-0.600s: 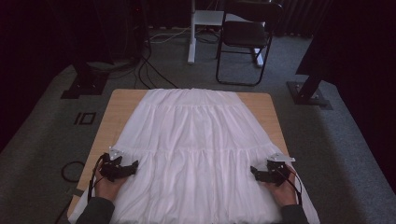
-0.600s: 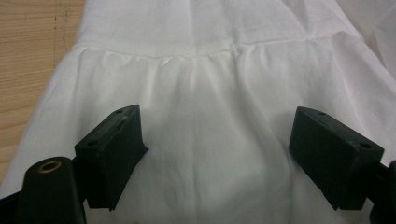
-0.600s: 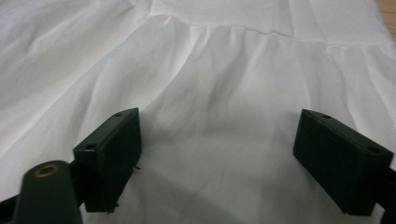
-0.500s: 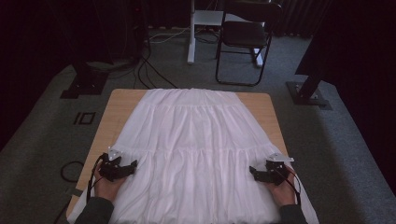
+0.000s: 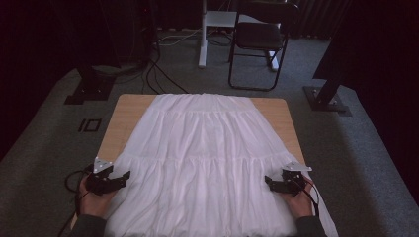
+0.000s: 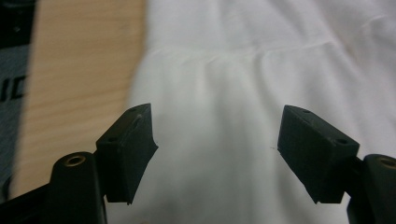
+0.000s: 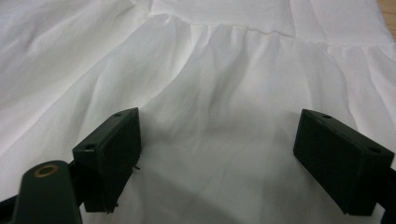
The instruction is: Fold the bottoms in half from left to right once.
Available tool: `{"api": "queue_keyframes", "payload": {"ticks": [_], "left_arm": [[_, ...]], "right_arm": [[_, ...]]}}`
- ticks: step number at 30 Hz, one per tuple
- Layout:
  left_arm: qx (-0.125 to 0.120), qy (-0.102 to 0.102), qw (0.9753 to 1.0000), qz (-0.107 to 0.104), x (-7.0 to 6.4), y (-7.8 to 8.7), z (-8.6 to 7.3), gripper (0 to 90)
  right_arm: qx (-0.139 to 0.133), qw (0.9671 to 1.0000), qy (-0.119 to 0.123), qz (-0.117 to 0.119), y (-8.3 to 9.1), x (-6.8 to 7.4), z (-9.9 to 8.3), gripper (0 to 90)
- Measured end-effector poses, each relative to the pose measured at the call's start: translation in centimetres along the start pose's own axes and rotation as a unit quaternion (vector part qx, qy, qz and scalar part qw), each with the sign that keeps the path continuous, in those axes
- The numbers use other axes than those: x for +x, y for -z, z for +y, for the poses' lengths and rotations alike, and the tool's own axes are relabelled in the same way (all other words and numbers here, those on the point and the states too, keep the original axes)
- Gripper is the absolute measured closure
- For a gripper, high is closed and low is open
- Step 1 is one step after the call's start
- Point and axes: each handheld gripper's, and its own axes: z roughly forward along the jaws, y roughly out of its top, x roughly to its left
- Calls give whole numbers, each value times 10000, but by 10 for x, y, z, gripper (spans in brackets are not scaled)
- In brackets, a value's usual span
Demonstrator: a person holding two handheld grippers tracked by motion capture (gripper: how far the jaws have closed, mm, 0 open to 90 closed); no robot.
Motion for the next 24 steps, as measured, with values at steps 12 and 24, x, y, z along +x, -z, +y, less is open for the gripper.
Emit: {"api": "queue_keyframes", "payload": {"ticks": [12, 24], "left_arm": [[461, 256, 9986, -104, 18, 2, -37, 156], [541, -135, 9983, -159, 6, 7, -34, 706]], "right_arm": [[-2, 10000, 3, -3, 0, 0, 0, 146], [75, 9998, 134, 111, 5, 2, -1, 255]]}}
